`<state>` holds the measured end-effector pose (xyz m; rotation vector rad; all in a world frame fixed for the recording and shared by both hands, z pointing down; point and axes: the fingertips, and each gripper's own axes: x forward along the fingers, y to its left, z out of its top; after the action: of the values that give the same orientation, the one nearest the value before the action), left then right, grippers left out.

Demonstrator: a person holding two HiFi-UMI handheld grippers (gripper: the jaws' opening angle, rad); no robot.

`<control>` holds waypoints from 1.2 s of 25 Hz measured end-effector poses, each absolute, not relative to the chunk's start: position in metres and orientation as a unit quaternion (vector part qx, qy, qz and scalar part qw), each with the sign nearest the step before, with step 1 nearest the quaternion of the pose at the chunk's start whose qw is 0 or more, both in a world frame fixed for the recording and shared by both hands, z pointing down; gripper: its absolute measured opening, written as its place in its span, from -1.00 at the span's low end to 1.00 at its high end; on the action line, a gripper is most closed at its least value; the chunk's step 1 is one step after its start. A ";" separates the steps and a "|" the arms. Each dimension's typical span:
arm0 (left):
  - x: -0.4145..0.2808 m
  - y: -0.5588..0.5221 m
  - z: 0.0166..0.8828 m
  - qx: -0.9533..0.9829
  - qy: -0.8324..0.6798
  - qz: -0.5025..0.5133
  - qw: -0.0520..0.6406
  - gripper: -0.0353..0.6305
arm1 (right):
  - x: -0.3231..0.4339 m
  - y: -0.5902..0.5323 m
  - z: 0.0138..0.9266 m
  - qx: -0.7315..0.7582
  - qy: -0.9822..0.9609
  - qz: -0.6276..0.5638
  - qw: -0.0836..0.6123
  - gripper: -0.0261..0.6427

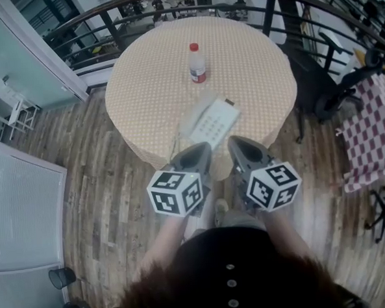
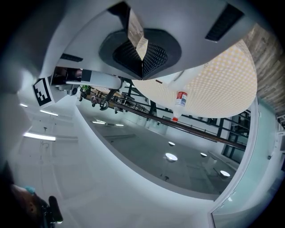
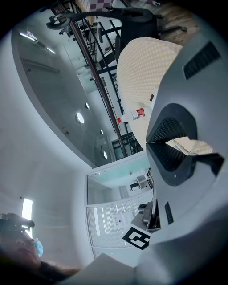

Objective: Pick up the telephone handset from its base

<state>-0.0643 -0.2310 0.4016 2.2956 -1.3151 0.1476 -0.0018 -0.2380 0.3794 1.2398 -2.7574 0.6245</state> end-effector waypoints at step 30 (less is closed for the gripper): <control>-0.072 -0.323 0.427 0.799 -0.531 0.059 0.276 -0.86 | 0.011 -0.309 0.407 0.378 -0.893 0.238 0.047 -0.89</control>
<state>-0.0716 -0.3234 0.4271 2.1464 -1.4269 0.1584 0.0109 -0.3090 0.4073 1.1548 -2.7258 0.7261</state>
